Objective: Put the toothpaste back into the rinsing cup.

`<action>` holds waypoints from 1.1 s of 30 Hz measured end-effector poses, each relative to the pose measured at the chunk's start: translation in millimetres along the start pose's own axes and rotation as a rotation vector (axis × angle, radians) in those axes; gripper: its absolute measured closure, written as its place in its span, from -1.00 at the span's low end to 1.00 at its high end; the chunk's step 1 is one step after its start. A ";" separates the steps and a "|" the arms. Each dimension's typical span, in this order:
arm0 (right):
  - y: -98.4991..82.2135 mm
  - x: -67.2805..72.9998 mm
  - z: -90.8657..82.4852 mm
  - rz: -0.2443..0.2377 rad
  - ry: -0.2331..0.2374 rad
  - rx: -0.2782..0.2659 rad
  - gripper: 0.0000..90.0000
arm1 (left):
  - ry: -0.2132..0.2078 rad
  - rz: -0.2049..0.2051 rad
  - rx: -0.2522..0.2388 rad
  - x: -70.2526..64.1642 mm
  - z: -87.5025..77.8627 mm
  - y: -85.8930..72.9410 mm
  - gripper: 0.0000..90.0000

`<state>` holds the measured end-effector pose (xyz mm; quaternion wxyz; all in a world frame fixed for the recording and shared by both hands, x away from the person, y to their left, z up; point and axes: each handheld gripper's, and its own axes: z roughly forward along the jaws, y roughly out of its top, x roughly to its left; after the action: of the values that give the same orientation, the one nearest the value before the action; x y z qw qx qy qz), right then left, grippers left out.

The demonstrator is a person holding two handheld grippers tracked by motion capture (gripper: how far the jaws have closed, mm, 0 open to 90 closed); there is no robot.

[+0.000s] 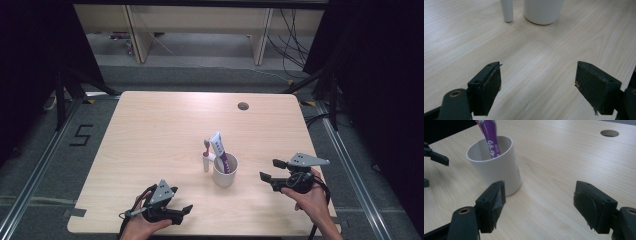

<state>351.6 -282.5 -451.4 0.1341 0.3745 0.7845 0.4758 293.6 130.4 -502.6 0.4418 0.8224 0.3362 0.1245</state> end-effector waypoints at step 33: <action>-41.1 4.0 -23.1 0.003 -0.044 0.107 -0.59 | 0.017 0.000 0.013 0.7 -5.0 -3.3 -0.54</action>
<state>316.9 -305.5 -473.8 0.1304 0.3925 0.8052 0.4250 290.1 135.3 -502.5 0.4335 0.8242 0.3408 0.1290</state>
